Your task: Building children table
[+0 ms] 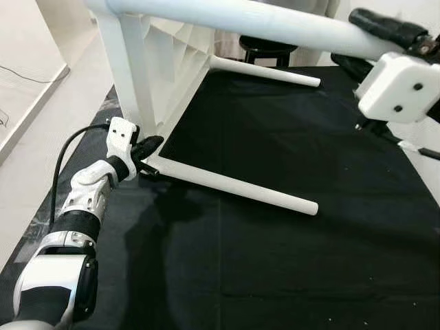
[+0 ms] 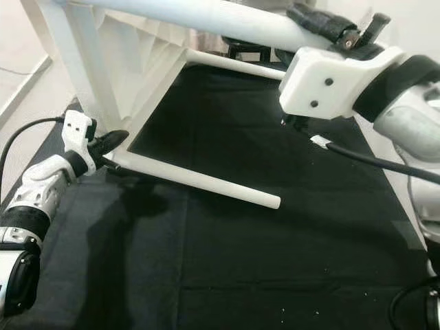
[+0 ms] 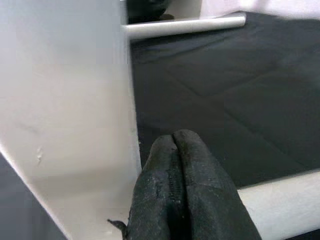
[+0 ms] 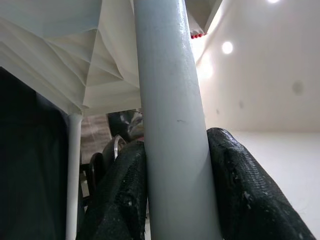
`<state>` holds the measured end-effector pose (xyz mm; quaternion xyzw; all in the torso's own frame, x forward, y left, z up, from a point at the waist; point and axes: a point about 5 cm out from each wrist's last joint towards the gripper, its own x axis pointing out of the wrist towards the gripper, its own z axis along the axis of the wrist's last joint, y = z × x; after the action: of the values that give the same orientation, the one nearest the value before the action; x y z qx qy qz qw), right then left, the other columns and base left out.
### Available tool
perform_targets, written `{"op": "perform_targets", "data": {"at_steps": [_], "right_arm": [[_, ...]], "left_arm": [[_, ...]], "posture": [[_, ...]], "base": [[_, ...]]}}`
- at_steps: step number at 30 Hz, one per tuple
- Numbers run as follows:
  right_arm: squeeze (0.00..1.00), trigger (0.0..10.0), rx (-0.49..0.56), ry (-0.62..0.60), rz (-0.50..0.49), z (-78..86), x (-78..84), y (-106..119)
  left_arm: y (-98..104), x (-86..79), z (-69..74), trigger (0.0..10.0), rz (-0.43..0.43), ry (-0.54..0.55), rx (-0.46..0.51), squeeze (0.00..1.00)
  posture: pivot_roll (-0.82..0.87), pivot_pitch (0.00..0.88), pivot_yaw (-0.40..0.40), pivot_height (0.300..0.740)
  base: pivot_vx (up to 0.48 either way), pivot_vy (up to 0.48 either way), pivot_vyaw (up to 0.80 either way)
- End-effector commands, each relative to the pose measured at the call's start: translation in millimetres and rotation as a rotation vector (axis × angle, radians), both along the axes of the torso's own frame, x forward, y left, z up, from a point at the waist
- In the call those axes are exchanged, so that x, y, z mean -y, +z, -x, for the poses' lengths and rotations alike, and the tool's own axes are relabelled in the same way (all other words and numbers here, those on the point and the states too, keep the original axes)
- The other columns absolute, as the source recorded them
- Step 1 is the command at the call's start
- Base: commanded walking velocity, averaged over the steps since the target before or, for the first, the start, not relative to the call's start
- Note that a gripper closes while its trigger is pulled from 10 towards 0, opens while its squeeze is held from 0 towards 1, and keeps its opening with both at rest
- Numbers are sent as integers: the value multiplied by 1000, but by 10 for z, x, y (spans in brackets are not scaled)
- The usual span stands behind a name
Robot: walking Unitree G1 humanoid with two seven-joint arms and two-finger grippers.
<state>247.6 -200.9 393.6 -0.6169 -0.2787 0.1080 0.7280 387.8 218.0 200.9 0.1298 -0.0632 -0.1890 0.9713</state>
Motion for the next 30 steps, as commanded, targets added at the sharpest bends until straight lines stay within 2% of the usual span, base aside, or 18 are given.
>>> {"op": "perform_targets", "data": {"at_steps": [1,5,7,9,10,11,12,13,15,16,18,22,24,25,27,28,29,30], "right_arm": [[0,0,-2,-108,-136,2,331,73],[0,0,14,-132,-163,6,390,111],[0,0,56,-179,-199,16,504,219],[0,0,56,-179,-199,16,504,219],[0,0,85,-200,-218,24,560,290],[0,0,85,-200,-218,24,560,290],[0,0,109,-217,-233,30,606,352],[0,0,109,-217,-233,30,606,352],[0,0,142,-251,-272,37,687,432],[0,0,142,-251,-272,37,687,432],[0,0,150,-285,-322,38,772,457],[0,0,149,-305,-355,39,822,459],[0,0,111,-376,-476,40,991,392],[0,0,111,-376,-476,40,991,392],[0,0,47,-456,-726,50,1215,211],[0,0,25,-476,-813,56,1274,137],[0,0,25,-476,-813,56,1274,137],[0,0,-21,-486,-923,47,1312,3]], "left_arm": [[54,-832,166,10000,-19,412,10,0],[161,-868,160,10000,-41,421,43,0],[537,-946,142,10000,-85,422,143,0],[537,-946,142,10000,-85,422,143,0],[796,-975,141,10000,-109,419,209,0],[796,-975,141,10000,-109,419,209,0],[1060,-986,149,10000,-132,410,275,0],[1060,-986,149,10000,-132,410,275,0],[1428,-957,175,10000,-165,387,376,0],[1428,-957,175,10000,-165,387,376,0],[1651,-894,192,10000,-187,354,441,0],[1723,-863,197,10000,-196,338,461,0],[1829,-807,202,10000,-223,305,484,0],[1829,-807,202,10000,-223,305,484,0],[1938,-759,208,10000,-258,278,495,0],[1977,-749,212,10000,-267,272,498,0],[1977,-749,212,10000,-267,272,498,0],[2044,-730,220,10000,-280,267,508,0]], "posture": [[-246,182,84,740],[-244,180,84,740],[-230,174,89,740],[-230,174,89,740],[-225,171,90,740],[-225,171,90,740],[-216,166,94,740],[-216,166,94,740],[-205,159,99,740],[-205,159,99,740],[-196,150,105,740],[-196,150,105,740],[-186,143,112,740],[-186,143,112,740],[-174,139,118,740],[-171,139,123,740],[-171,139,123,740],[-165,139,124,740]], "base": [[0,0,0],[0,0,0],[0,0,0],[0,0,0],[0,0,0],[0,0,0],[0,0,0],[0,0,0],[0,0,0],[0,0,0],[0,0,0],[0,0,0],[0,0,0],[0,0,0],[0,0,0],[0,0,0],[0,0,0],[0,0,0]]}}
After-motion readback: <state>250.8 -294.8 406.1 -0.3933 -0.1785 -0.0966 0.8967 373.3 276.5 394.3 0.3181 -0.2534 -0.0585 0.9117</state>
